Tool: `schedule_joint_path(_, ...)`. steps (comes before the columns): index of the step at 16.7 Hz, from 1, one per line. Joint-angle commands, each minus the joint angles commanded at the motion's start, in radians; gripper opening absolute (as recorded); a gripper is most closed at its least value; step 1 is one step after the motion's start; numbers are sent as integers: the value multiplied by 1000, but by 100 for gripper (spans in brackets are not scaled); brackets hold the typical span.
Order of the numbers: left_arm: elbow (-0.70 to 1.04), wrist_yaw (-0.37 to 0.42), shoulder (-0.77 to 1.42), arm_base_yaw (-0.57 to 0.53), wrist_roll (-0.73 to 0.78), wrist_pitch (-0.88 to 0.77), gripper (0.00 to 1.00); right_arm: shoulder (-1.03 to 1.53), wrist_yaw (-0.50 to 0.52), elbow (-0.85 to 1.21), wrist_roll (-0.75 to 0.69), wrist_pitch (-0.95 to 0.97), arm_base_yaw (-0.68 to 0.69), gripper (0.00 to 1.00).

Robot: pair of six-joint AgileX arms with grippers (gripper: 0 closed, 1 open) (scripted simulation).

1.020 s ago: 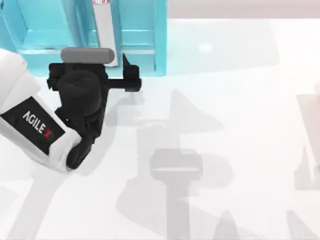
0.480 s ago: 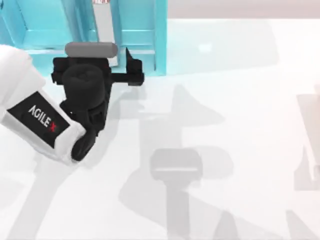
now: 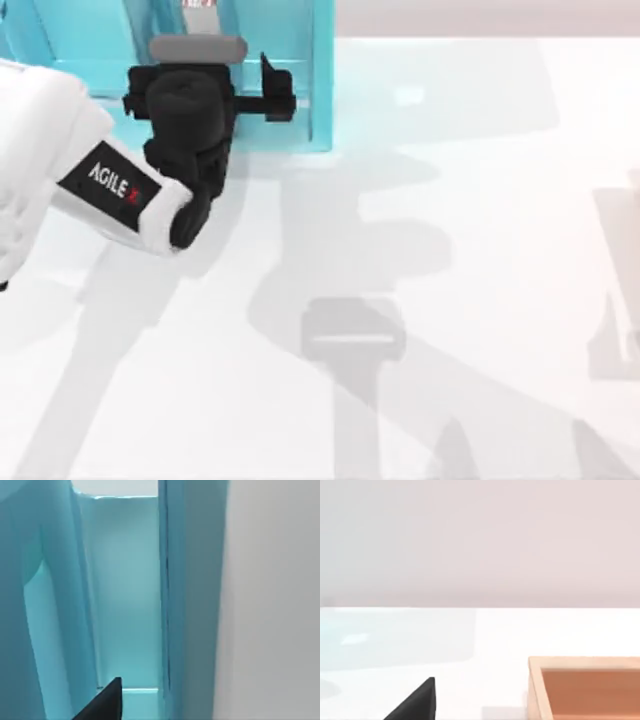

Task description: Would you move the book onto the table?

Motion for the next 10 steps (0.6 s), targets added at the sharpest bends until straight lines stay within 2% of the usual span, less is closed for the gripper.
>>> schedule_joint_path(6, 37, 8, 19, 8, 0, -20, 100, 0, 0, 0, 0, 0, 0, 100)
schedule_joint_path(10, 37, 8, 19, 8, 0, -20, 70, 0, 0, 0, 0, 0, 0, 100)
